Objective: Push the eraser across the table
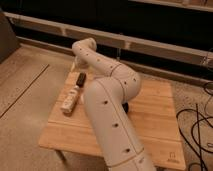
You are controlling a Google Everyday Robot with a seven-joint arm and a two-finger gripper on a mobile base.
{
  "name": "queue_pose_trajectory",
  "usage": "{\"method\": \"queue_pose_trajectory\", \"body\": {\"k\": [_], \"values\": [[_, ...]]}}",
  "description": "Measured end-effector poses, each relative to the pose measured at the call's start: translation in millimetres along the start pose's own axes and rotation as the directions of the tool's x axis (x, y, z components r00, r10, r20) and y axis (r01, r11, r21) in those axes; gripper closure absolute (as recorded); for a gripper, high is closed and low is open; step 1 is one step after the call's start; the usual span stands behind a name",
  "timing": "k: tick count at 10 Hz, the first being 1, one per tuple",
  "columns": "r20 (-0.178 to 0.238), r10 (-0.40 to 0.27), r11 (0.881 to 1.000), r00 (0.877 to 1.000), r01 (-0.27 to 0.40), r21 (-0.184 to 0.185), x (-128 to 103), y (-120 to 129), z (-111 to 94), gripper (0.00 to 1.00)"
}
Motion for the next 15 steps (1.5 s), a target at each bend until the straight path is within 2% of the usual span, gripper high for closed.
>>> {"method": "queue_pose_trajectory", "body": {"k": [2, 5, 7, 9, 13, 14, 15], "values": [[-0.036, -0.005, 1.000, 0.999, 0.005, 0.007, 6, -6, 19, 0.35], [-0.118, -0.006, 0.999, 0.993, 0.011, 0.040, 28, -18, 47, 0.35], [-0.149, 0.002, 0.999, 0.989, 0.005, 0.047, 35, -20, 54, 0.35], [-0.142, 0.005, 0.998, 0.990, 0.003, 0.060, 30, -20, 53, 0.35], [-0.061, 0.042, 0.997, 0.997, -0.038, 0.069, 1, -28, 28, 0.36], [-0.051, 0.047, 0.996, 0.998, -0.043, 0.082, -2, -34, 26, 0.40], [-0.045, 0.059, 0.991, 0.997, -0.053, 0.122, -3, -45, 25, 0.53]]}}
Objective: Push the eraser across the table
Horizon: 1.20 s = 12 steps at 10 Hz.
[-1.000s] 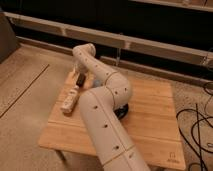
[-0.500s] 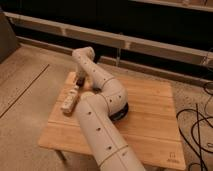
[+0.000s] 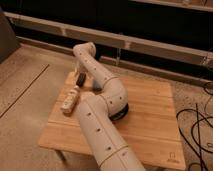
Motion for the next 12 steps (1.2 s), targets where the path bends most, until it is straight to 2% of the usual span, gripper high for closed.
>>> {"method": "queue_pose_trajectory", "body": {"k": [1, 3, 4, 5, 7, 9, 11, 12], "values": [[-0.011, 0.011, 0.999, 1.000, -0.011, 0.031, 3, -7, 2, 0.61], [-0.039, 0.037, 0.992, 0.999, -0.032, 0.120, 14, -20, 9, 0.85], [-0.052, 0.041, 0.989, 0.998, -0.033, 0.148, 20, -22, 13, 0.95], [-0.066, 0.041, 0.985, 0.997, -0.029, 0.169, 26, -20, 17, 1.00], [-0.098, 0.034, 0.979, 0.995, -0.014, 0.201, 39, -16, 29, 1.00], [-0.112, 0.004, 0.976, 0.994, 0.020, 0.217, 46, -8, 40, 1.00], [-0.091, -0.055, 0.977, 0.994, 0.072, 0.201, 40, 6, 45, 1.00], [-0.065, -0.096, 0.978, 0.993, 0.106, 0.179, 32, 18, 45, 1.00]]}}
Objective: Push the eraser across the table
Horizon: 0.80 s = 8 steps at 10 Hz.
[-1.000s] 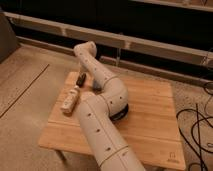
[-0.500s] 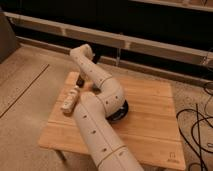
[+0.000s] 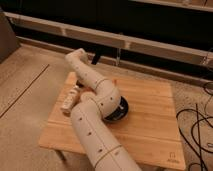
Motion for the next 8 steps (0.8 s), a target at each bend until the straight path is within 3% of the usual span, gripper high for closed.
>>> {"method": "queue_pose_trajectory", "body": {"k": [4, 6, 8], "values": [[0.123, -0.122, 0.990, 0.985, 0.129, -0.048, -31, 34, -19, 1.00], [0.153, -0.151, 0.984, 0.977, 0.164, -0.073, -37, 45, -24, 1.00], [0.164, -0.154, 0.982, 0.974, 0.169, -0.081, -40, 42, -23, 1.00]]}}
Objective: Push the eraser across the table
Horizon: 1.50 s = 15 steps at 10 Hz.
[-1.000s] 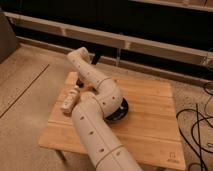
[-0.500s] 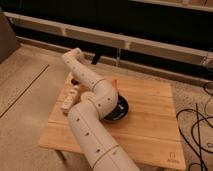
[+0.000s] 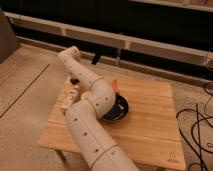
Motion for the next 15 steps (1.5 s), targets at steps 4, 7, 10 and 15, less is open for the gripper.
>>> {"method": "queue_pose_trajectory", "body": {"k": [4, 7, 10, 15], "values": [[0.081, 0.069, 0.998, 0.994, -0.070, 0.010, -17, -48, -1, 1.00], [0.132, 0.029, 0.998, 0.991, -0.022, -0.051, -27, -29, 9, 1.00], [0.120, -0.007, 0.993, 0.993, 0.021, -0.113, -17, -14, 23, 1.00], [0.091, -0.006, 0.985, 0.996, 0.022, -0.172, -10, 8, 22, 1.00]]}}
